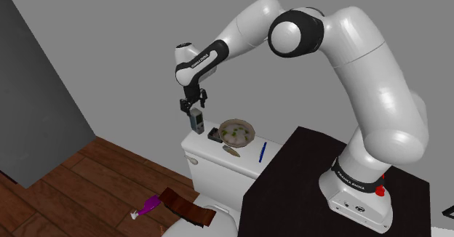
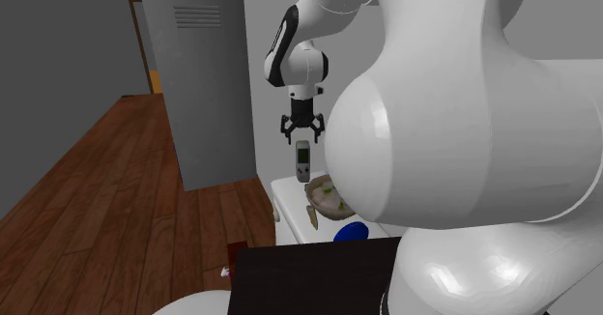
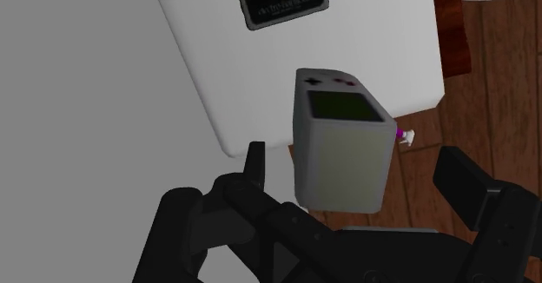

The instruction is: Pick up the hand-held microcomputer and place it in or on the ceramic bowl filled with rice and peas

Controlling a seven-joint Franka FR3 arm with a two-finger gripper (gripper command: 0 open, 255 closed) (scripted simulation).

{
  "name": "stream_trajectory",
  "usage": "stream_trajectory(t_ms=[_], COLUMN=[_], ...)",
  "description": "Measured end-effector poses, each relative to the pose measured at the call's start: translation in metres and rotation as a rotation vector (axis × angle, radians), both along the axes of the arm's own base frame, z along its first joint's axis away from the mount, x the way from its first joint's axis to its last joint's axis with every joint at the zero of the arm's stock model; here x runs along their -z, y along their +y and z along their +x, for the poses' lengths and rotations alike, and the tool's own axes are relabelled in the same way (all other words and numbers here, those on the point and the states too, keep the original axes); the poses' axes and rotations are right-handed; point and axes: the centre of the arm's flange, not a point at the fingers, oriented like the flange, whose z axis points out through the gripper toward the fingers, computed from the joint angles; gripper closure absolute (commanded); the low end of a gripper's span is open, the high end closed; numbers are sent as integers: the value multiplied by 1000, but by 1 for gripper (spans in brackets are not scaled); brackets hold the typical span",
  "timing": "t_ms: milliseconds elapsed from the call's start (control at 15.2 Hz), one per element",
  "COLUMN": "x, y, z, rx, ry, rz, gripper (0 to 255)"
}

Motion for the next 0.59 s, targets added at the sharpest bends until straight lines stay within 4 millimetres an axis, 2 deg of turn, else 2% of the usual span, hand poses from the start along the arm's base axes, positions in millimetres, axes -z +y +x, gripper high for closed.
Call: stream_trajectory(t_ms=[264,594], x=[21,24], y=[0,0], z=[-2,-1], rx=[0,0], ry=[1,0], rz=[0,0], gripper=[0,0])
